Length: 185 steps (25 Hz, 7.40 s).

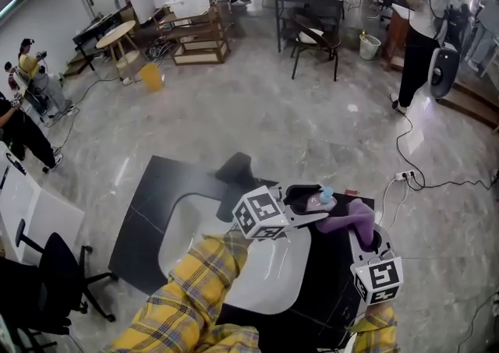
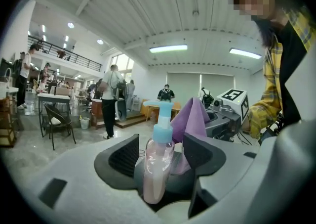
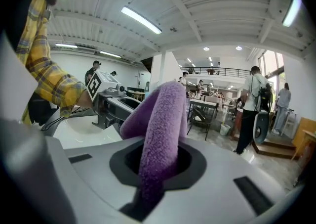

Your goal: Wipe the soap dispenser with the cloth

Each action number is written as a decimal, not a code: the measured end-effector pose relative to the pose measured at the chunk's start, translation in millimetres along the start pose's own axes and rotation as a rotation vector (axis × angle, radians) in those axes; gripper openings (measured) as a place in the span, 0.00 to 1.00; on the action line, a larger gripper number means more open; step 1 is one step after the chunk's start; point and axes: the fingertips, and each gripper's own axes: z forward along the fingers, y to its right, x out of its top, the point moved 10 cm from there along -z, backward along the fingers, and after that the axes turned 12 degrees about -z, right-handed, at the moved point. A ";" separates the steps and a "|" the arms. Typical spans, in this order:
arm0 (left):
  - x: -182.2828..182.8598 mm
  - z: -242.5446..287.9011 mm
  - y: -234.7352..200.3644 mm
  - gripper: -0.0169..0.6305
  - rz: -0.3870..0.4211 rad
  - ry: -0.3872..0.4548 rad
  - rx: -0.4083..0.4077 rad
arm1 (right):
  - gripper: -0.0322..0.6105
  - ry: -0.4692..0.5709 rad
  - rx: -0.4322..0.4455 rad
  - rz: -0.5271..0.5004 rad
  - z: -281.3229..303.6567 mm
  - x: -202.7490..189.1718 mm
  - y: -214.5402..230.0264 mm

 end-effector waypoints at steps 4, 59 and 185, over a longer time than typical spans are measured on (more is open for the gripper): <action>5.3 -15.9 8.0 0.42 -0.075 0.118 0.041 | 0.11 0.040 0.020 -0.112 8.6 13.4 0.7; 2.9 33.8 58.5 0.22 -0.002 0.157 0.704 | 0.11 -0.145 -0.062 0.112 25.9 -53.9 -10.8; 5.0 -19.2 1.0 0.19 -0.037 0.100 0.023 | 0.11 -0.099 0.268 -0.274 93.6 -25.3 -28.0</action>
